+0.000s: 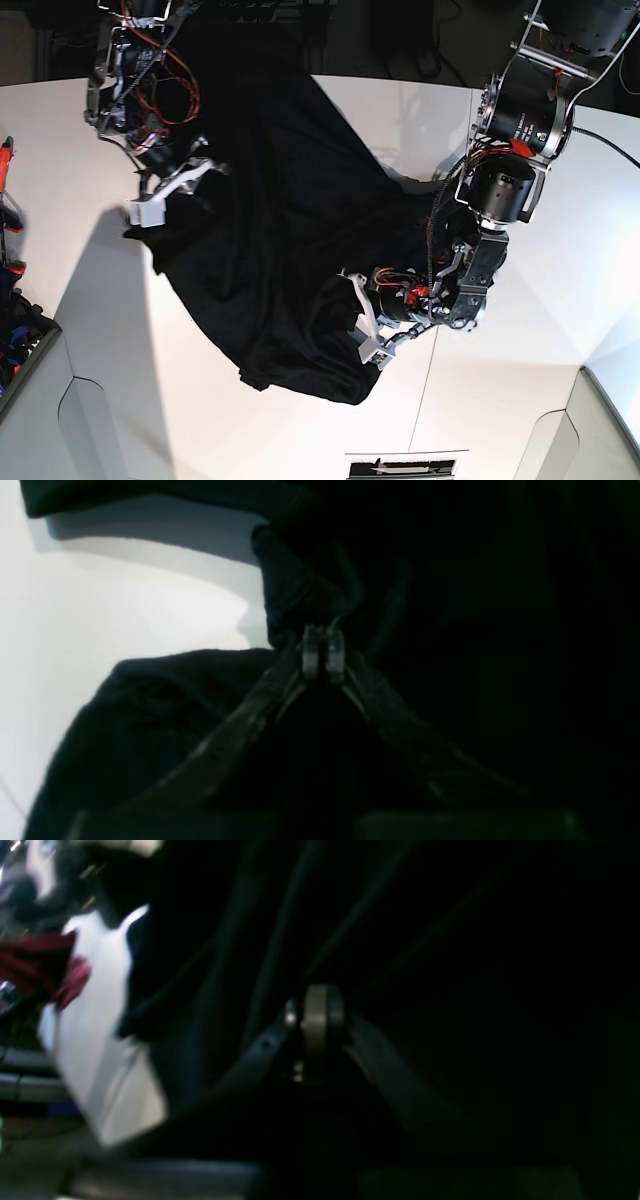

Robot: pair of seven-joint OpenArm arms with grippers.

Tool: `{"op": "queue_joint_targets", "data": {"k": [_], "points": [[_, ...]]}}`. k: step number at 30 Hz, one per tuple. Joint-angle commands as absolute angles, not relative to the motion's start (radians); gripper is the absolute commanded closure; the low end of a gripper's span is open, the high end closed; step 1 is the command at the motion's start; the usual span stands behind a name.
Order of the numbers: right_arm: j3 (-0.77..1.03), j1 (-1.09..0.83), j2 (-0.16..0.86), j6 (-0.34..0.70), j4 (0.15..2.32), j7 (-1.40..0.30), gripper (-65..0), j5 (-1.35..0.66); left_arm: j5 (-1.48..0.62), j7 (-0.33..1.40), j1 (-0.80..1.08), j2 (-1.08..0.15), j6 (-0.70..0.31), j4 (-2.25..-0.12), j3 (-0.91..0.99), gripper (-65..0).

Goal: Layout the t-shirt on the table in an organized manner, then fold the t-shirt properly

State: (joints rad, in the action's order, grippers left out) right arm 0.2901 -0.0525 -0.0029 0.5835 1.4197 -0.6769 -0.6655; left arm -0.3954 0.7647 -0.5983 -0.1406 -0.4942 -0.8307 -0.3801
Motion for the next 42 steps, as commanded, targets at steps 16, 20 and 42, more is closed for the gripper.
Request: {"op": "queue_joint_targets", "data": {"k": [16, 20, 42], "points": [[0.235, -0.019, 0.002, 0.579, 1.645, -0.677, 0.0, -0.53, -0.377, 0.795, -0.704, -0.176, -0.481, -0.836, -0.38, 0.0], [0.233, 0.062, 0.029, 0.571, 1.644, -0.677, 0.0, -0.416, -0.54, 0.859, -0.719, -0.218, -0.447, -0.876, -0.371, 0.0], [0.005, 0.056, 0.444, 0.58, 1.656, -0.819, 0.0, -0.637, -0.796, 0.958, -0.236, -0.618, -0.611, -1.49, -0.29, 0.0]]}}
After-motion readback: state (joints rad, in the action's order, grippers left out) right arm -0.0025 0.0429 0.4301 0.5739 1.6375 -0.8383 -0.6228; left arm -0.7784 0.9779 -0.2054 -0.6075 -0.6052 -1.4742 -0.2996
